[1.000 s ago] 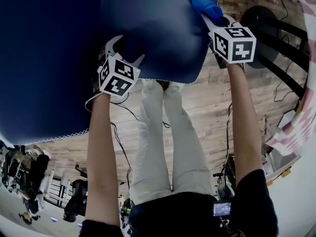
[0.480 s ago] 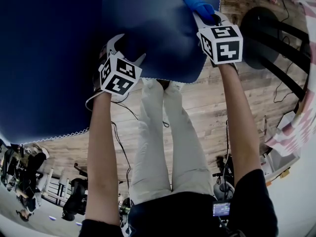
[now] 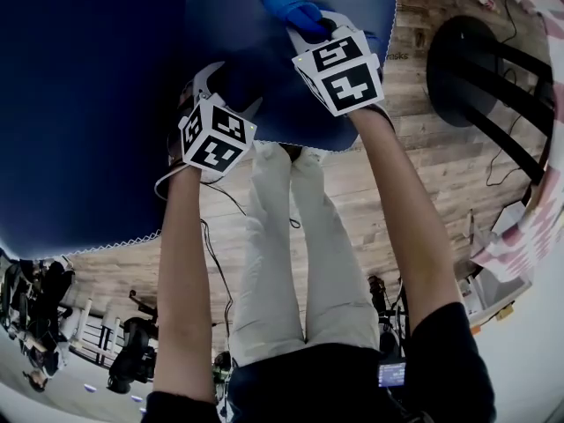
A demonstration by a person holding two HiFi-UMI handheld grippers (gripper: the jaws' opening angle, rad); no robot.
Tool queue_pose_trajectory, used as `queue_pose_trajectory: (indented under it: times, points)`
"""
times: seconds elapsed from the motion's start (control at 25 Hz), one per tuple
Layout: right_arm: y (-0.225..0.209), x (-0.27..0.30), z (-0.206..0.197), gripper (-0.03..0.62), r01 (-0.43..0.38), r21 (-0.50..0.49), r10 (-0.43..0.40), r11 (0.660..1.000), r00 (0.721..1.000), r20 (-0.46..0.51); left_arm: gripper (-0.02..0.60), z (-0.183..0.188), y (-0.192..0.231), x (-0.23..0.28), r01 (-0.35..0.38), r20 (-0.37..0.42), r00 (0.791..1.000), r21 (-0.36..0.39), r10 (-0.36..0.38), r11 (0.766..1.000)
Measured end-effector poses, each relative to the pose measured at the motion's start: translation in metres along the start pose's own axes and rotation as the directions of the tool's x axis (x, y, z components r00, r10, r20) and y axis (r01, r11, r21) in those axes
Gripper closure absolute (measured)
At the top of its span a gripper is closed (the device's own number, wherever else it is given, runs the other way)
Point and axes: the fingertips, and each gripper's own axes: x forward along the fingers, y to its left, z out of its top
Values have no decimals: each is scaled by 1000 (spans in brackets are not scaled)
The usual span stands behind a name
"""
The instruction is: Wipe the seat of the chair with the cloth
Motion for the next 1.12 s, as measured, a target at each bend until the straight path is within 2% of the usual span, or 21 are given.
queue_pose_trajectory:
  times: [0.16,0.48,0.88,1.12]
  points:
    - [22,17,14,536,-53,-29,53,998,999,-4,213,1,1,1,1,1,1000,0,-1,1000]
    - [55,42,38,534,-123,-26,124,992,992,6,213,0,4,-1,2,3,1000,-1,-2,1000]
    - [73,52,58,534,-189,-36,190,981,981,28,213,0,4,-2,2,4,1000,-1,-2,1000]
    - [78,52,61,534,-200,-31,201,979,978,48,213,1,2,-2,-1,3,1000,-1,1,1000]
